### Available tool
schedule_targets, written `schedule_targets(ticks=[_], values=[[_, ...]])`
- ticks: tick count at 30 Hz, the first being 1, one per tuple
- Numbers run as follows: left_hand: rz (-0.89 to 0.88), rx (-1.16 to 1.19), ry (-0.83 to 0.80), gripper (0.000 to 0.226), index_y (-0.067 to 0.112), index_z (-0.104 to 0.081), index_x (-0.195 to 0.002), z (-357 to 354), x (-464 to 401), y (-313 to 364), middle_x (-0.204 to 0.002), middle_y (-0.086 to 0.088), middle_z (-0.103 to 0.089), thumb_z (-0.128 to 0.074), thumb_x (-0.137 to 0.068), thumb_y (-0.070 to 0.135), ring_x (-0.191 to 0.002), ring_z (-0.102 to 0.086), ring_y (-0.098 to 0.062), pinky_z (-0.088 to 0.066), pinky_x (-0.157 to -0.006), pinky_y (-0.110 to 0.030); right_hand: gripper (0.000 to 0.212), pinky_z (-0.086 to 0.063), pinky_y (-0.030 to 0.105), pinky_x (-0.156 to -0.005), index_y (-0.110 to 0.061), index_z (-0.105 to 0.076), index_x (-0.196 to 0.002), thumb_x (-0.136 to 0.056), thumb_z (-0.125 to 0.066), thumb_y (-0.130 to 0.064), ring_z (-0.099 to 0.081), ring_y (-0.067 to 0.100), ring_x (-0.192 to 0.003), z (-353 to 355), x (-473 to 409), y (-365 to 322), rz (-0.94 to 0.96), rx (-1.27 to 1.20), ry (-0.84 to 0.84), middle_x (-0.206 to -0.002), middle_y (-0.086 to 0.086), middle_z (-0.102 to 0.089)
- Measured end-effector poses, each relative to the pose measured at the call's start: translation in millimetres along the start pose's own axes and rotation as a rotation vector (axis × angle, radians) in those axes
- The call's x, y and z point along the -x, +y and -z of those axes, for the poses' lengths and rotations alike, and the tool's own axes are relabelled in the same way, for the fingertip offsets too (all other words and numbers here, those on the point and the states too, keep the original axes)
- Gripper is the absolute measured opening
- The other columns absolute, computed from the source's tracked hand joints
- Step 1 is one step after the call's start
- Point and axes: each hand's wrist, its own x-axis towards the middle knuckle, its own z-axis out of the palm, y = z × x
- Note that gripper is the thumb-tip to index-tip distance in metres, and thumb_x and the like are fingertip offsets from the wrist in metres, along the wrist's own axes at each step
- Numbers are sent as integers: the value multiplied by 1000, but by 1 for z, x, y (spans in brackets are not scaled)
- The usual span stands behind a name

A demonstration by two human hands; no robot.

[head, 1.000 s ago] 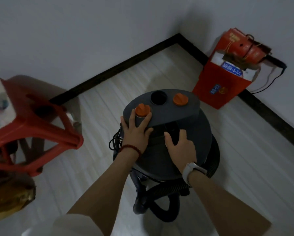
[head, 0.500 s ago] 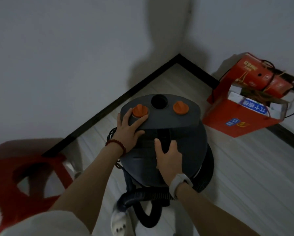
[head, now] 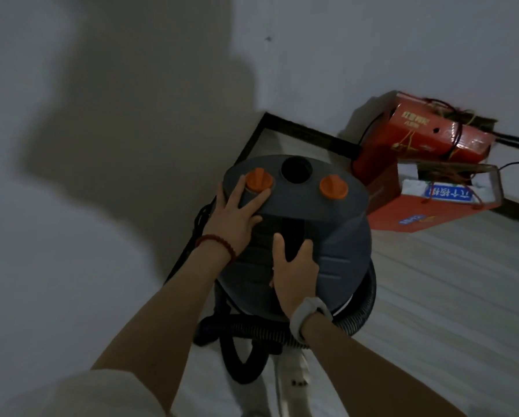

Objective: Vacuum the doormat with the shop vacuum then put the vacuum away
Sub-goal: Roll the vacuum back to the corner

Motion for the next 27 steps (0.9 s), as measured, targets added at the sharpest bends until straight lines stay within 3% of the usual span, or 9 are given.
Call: schedule_targets(ticks=[3,7,10,13,17,20,22,27], values=[[-35,-79,-19,54,39,-8,-145,20,-45,-8,-157,0,13,-35,-99,29,-141,15,-39,-21,-114,-49,66,-56,44,-66,-19,-38,-119,-78,-38,-70,-64,34,-78,-19,-32,-26,-33,12,43,-98,14,-63],[-96,-100,-39,54,37,-8,-145,46,-114,-13,-157,0,11,-35,-99,29,-141,16,-36,-7,-116,-48,60,-53,40,-79,-12,-37,-128,-87,-45,-54,-61,27,-89,-35,-89,-61,-96,-4,95,-111,13,-60],[-143,-120,-58,53,38,-8,-145,63,-161,-11,-157,0,10,-35,-99,29,-142,15,-35,-8,-117,-47,60,-49,34,-86,-9,-35,-133,-90,-46,-49,-58,27,-102,-40,-127,-84,-100,-11,135,-120,12,-56],[-173,-126,-70,53,39,-8,-145,77,-204,-9,-157,2,10,-34,-99,30,-142,14,-34,-8,-117,-48,59,-47,30,-85,-9,-37,-132,-90,-46,-49,-58,28,-105,-44,-164,-104,-109,1,143,-121,10,-57],[-227,-150,-64,53,41,-8,-144,88,-254,0,-157,3,9,-34,-99,33,-142,15,-33,-5,-115,-48,56,-50,36,-84,-7,-38,-127,-90,-49,-46,-59,30,-99,-38,-207,-126,-127,-19,169,-117,14,-59],[-278,-140,-16,51,41,-13,-144,91,-283,5,-158,2,5,-34,-98,35,-143,15,-32,-2,-115,-49,68,-50,43,-90,-8,-29,-138,-89,-50,-49,-55,32,-109,-32,-236,-138,-181,-60,132,-125,15,-54],[-317,-114,14,50,41,-18,-143,93,-304,11,-158,-1,1,-37,-98,36,-143,13,-32,-1,-115,-50,62,-52,44,-84,-8,-35,-132,-88,-51,-49,-57,33,-104,-27,-256,-147,-191,-73,158,-119,15,-56],[-332,-62,32,52,35,-31,-142,97,-341,24,-157,-7,-11,-25,-93,50,-144,5,-35,-19,-113,-55,57,-52,46,-82,-6,-37,-127,-90,-52,-45,-59,35,-100,-12,-292,-165,-197,-57,153,-115,17,-57]])
